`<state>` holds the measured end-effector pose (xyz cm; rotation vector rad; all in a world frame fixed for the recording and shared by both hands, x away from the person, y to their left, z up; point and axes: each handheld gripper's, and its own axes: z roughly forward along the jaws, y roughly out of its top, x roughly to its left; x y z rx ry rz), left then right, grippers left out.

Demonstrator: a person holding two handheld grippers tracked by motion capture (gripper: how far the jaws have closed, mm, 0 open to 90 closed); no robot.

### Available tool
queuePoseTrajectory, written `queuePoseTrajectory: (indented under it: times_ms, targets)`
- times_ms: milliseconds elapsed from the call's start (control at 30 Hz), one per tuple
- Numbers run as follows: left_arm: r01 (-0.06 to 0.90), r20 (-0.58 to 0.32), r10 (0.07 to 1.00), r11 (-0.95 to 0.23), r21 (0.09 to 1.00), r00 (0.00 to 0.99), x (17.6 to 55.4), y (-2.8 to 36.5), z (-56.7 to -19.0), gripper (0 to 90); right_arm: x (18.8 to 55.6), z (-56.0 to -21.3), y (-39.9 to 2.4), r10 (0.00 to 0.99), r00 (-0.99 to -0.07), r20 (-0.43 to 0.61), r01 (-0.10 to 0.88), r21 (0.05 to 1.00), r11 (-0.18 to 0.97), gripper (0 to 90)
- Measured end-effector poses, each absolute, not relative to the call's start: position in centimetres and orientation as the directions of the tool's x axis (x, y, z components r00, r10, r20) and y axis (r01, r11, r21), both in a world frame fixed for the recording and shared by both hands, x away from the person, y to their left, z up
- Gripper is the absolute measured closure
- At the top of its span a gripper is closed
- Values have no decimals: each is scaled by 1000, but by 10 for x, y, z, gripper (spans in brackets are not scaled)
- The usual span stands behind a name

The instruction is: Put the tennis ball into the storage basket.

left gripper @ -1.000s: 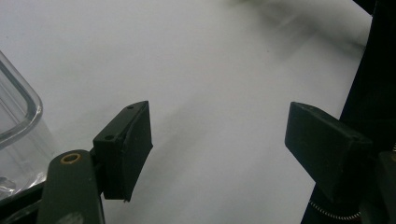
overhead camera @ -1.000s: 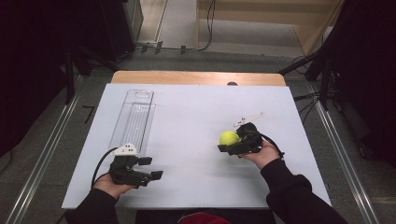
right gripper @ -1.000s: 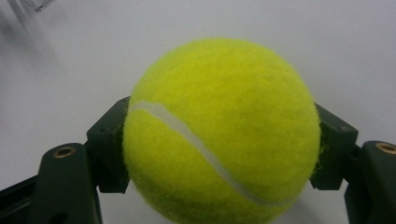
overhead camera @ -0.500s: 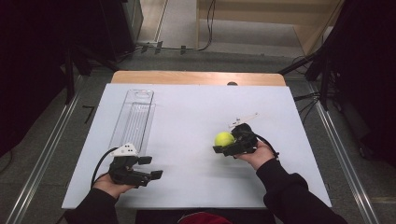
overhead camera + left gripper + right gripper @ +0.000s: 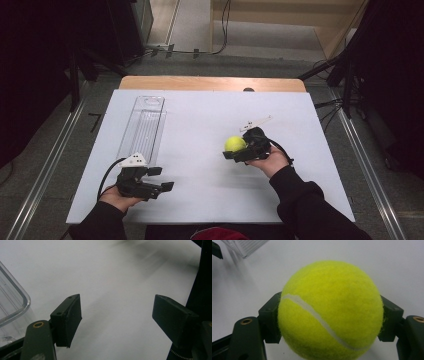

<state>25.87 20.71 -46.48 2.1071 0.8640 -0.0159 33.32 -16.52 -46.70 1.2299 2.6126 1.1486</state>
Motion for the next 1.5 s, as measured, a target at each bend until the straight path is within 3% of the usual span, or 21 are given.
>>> queuePoseTrajectory:
  times_ms: [1500]
  targets:
    - [589,-303,575,-411,695,760,259,207,-465,244,346,-441,-103,575,-766,286,597,647,474,233]
